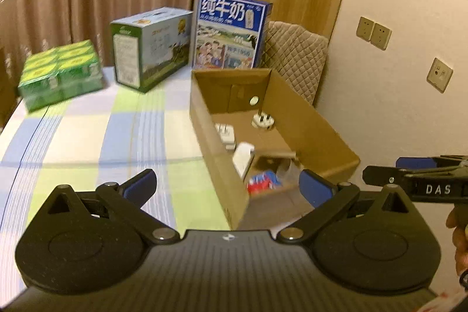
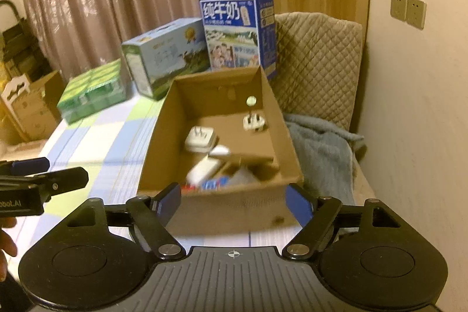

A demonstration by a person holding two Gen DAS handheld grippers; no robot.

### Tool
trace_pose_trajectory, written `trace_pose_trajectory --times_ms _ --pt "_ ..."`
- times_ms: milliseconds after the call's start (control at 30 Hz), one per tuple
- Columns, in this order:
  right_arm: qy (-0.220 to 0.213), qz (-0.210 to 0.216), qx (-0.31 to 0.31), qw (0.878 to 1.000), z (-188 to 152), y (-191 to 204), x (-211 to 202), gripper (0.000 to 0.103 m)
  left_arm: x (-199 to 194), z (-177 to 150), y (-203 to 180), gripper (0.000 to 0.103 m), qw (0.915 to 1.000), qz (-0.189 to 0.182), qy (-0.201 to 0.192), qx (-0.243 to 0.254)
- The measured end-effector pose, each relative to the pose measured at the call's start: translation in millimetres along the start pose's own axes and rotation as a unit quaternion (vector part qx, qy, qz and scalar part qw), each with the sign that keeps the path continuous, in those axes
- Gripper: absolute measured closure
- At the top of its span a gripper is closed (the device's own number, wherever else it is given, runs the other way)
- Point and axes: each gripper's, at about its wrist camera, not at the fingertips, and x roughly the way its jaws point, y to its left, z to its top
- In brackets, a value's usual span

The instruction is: Organize rigid objects

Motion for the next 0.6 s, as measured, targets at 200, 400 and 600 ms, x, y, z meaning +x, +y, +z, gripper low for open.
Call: trace_pose_trajectory --times_ms 200,400,600 --pt "-0.005 0.0 0.015 1.0 -32 11 -29 0.027 -33 -30 -10 0.001 0.9997 0.008 0.016 -0.016" --pt "-0.013 0.008 -0.009 1.0 -57 32 -57 0.027 -53 -47 -12 0.001 0.9991 0.021 0.024 -0.029" --pt "-0.011 0.007 -0.006 1.0 -75 43 -74 0.027 -71 -57 -8 0.001 0.9988 0.037 0.024 -0.022"
